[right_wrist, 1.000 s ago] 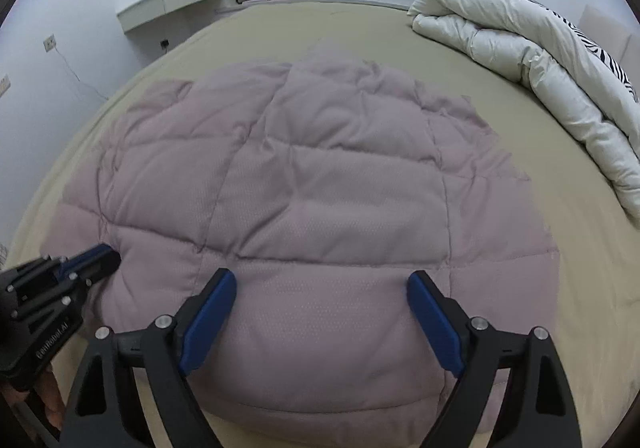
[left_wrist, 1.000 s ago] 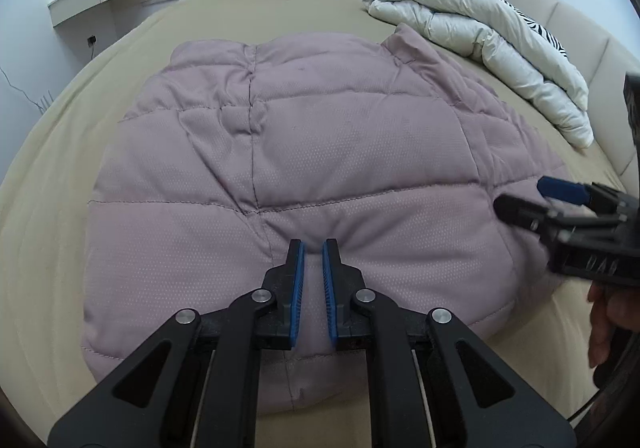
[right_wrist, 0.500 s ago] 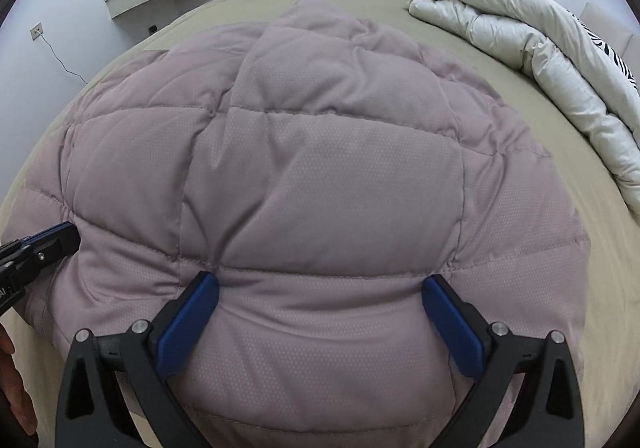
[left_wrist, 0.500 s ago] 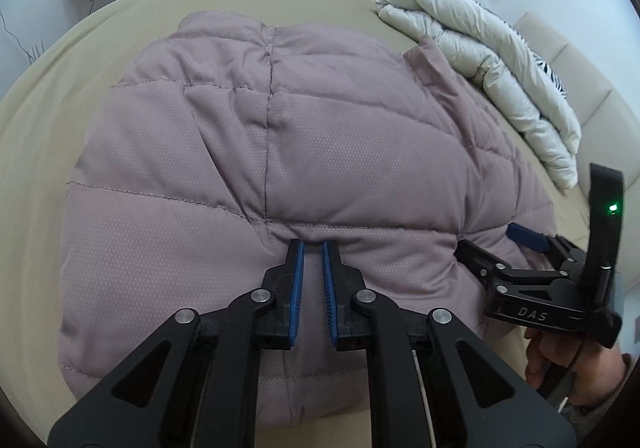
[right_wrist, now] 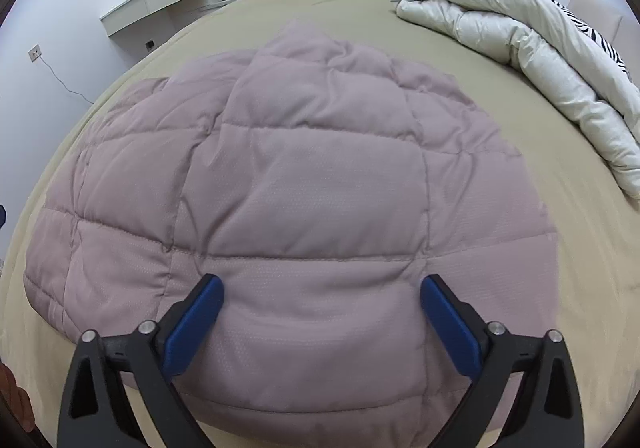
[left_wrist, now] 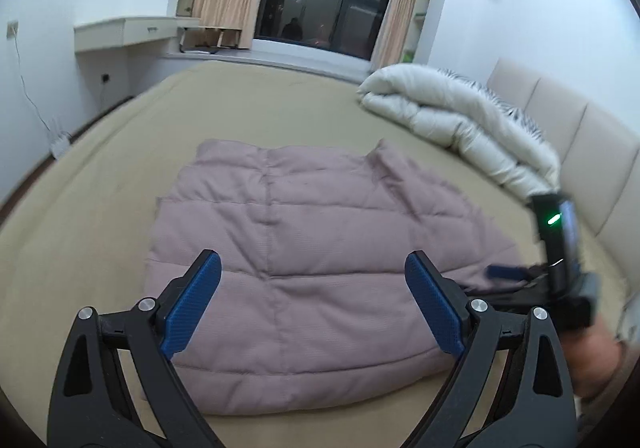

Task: Fold large clothes

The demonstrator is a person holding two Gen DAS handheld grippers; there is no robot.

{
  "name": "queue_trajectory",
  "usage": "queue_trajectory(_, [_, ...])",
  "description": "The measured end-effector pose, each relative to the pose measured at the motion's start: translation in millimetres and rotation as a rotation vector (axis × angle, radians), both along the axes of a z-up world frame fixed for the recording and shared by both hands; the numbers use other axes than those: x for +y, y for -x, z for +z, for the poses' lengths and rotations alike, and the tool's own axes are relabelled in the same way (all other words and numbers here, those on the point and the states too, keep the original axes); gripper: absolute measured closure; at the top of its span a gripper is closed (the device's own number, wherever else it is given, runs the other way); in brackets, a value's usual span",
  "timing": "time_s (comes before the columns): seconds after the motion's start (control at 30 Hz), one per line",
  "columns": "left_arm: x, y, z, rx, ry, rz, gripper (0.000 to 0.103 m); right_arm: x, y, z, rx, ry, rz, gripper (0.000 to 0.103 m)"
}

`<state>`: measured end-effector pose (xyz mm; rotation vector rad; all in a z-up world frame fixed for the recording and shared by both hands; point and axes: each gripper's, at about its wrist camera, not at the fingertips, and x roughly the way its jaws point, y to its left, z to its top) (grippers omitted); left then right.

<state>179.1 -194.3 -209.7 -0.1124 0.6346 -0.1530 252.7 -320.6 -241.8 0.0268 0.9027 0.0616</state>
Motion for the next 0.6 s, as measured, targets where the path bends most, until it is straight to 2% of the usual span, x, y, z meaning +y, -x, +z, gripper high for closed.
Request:
queue_trajectory(0.07, [-4, -7, -4, 0.042, -0.055, 0.015, 0.009, -4, 0, 9, -0.016, -0.001, -0.011, 0.007])
queue_trajectory(0.17, [-3, -23, -23, 0.162, -0.069, 0.009, 0.009, -8, -6, 17, -0.037, 0.024, -0.017, 0.007])
queue_trajectory(0.23, [-6, -36, -39, 0.212, -0.104, 0.01, 0.009, -8, -17, 8, 0.003, 0.071, -0.023, 0.007])
queue_trajectory(0.3, [-13, -58, -59, 0.264, -0.149, -0.008, 0.009, -12, -28, -6, 0.057, 0.065, -0.015, 0.001])
queue_trajectory(0.33, [-16, -66, -69, 0.298, -0.166, -0.02, 0.009, -16, -31, -11, 0.053, 0.055, -0.012, 0.0])
queue_trajectory(0.4, [-19, -74, -78, 0.297, -0.17, -0.024, 0.008, -14, -31, -18, 0.017, 0.095, 0.016, 0.0])
queue_trajectory(0.5, [-16, -87, -90, 0.341, -0.12, -0.024, 0.005, -11, -30, -25, -0.004, 0.13, 0.011, 0.0])
queue_trajectory(0.6, [-20, -95, -99, 0.361, -0.135, -0.037, 0.001, -10, -31, -30, -0.024, 0.141, -0.003, 0.0])
